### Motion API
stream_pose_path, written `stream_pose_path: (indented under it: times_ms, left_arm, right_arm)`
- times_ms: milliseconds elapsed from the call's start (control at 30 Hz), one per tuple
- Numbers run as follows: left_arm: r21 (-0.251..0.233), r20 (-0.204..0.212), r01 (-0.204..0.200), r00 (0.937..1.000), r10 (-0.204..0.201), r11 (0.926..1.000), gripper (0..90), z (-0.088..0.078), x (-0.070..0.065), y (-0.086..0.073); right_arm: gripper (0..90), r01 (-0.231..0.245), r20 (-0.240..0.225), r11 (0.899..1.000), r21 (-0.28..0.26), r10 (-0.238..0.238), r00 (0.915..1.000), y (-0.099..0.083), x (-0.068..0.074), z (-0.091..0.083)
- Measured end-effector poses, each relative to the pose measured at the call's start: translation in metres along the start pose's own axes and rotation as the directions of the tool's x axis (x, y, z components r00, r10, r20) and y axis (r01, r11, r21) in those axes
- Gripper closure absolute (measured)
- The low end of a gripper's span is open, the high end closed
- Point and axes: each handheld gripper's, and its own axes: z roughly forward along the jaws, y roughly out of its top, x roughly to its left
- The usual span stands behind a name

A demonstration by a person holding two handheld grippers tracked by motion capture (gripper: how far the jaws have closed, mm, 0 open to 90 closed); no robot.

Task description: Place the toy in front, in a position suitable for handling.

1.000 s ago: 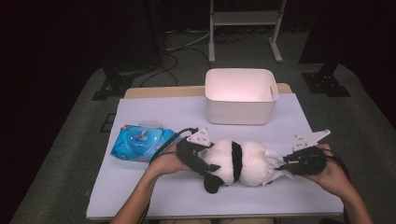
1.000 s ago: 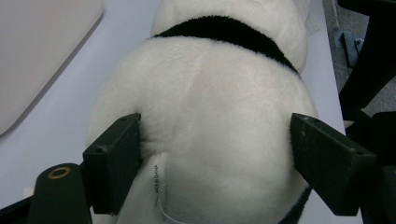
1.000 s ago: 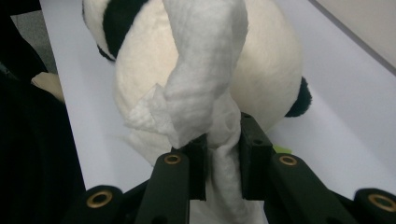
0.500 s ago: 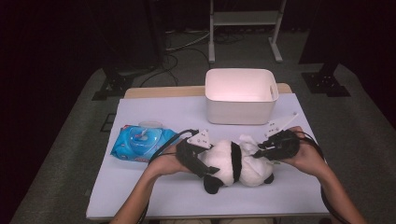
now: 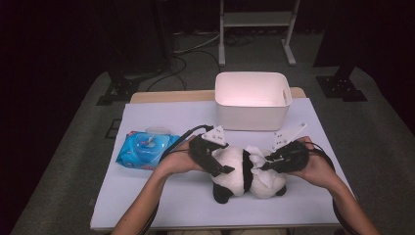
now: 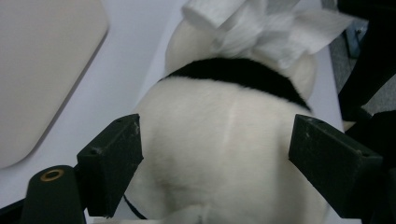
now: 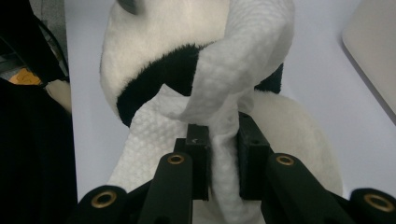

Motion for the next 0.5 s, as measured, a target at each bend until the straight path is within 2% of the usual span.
stream_pose_path:
  times_ms: [67,200,333,500]
  left_arm:
    - [0.000,0.025,0.014,0.9996,-0.014,0.9999,17.9,0.005,0.000,-0.001]
    - [-0.019,0.031,0.021,0.9993,-0.020,0.9996,22.1,0.007,-0.003,-0.006]
    - [-0.034,0.040,0.034,0.9987,-0.032,0.9989,22.1,0.007,-0.004,-0.011]
    - [-0.054,0.033,0.042,0.9986,-0.040,0.9977,22.1,0.008,-0.009,-0.014]
  right_arm:
    - [77.3,0.002,0.001,1.000,-0.003,-0.002,1.0000,-0.002,0.002,-0.002]
    - [77.3,-0.009,0.002,0.999,-0.031,0.009,1.0000,-0.012,0.001,-0.013]
    - [77.2,-0.067,0.016,0.997,-0.050,0.067,0.9976,-0.030,-0.004,-0.026]
    - [77.1,-0.131,0.015,0.987,-0.087,0.133,0.9910,-0.053,-0.013,-0.036]
